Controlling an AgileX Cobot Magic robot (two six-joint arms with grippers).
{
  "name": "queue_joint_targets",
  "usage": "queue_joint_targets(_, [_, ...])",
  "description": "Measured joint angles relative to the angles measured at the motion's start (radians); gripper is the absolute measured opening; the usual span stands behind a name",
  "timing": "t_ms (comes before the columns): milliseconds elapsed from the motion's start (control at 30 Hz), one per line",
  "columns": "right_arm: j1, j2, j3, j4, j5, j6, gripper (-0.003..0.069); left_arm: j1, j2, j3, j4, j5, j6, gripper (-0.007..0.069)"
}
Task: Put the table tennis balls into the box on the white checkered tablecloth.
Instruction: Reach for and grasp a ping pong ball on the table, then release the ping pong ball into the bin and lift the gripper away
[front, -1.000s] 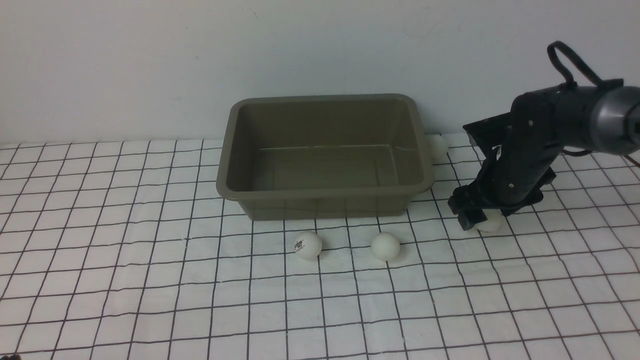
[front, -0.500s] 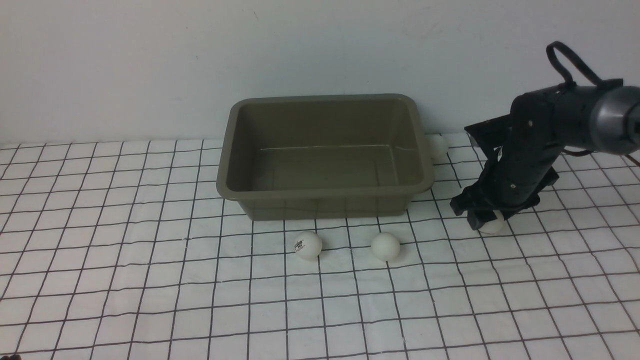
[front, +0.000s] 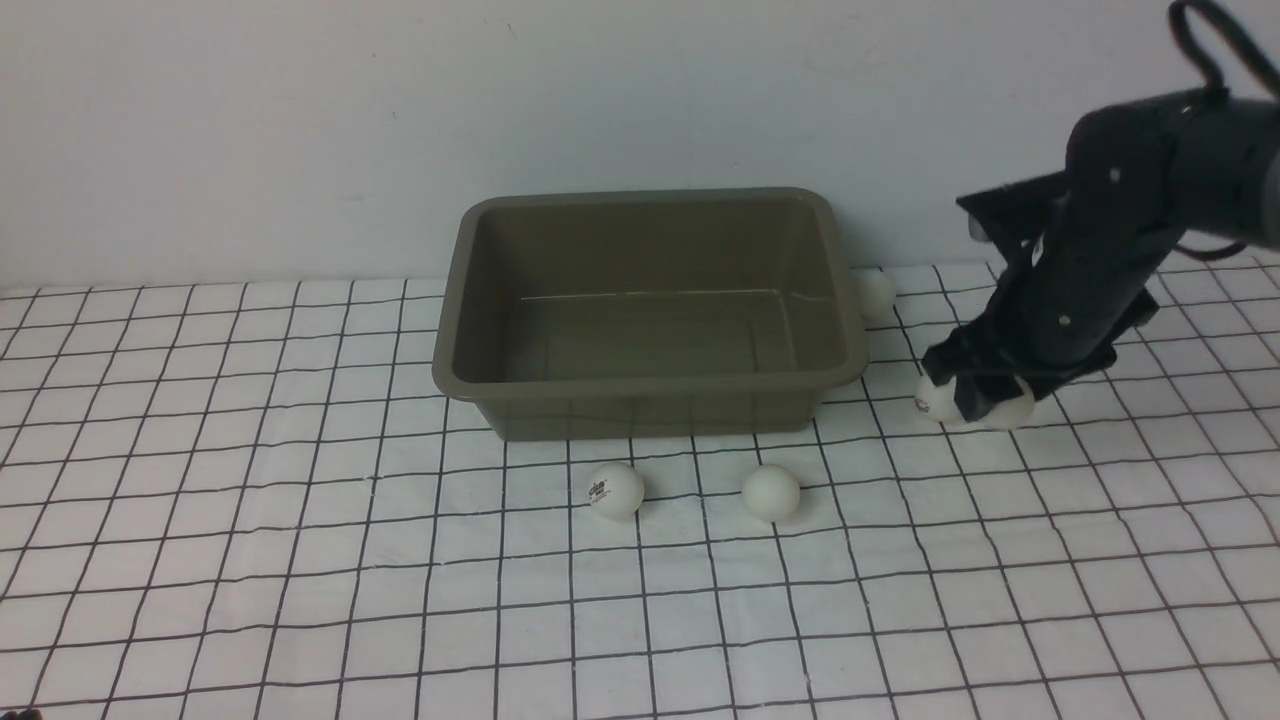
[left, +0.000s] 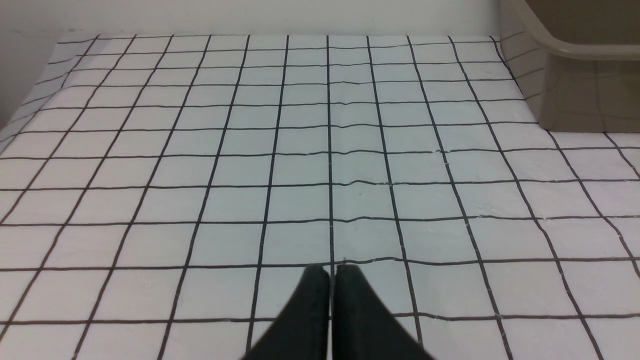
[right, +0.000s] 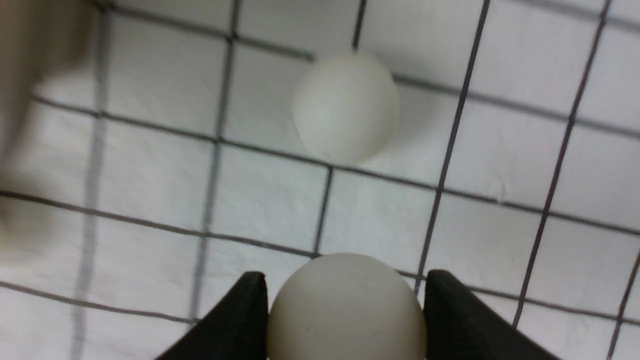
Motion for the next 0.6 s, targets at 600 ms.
queue_joint_targets(600, [0.196,0.226,-0.500,0.196,0.014,-0.124,0.0366,0.000,0.000,0.000,0.000,0.000,0.000,-0.0004])
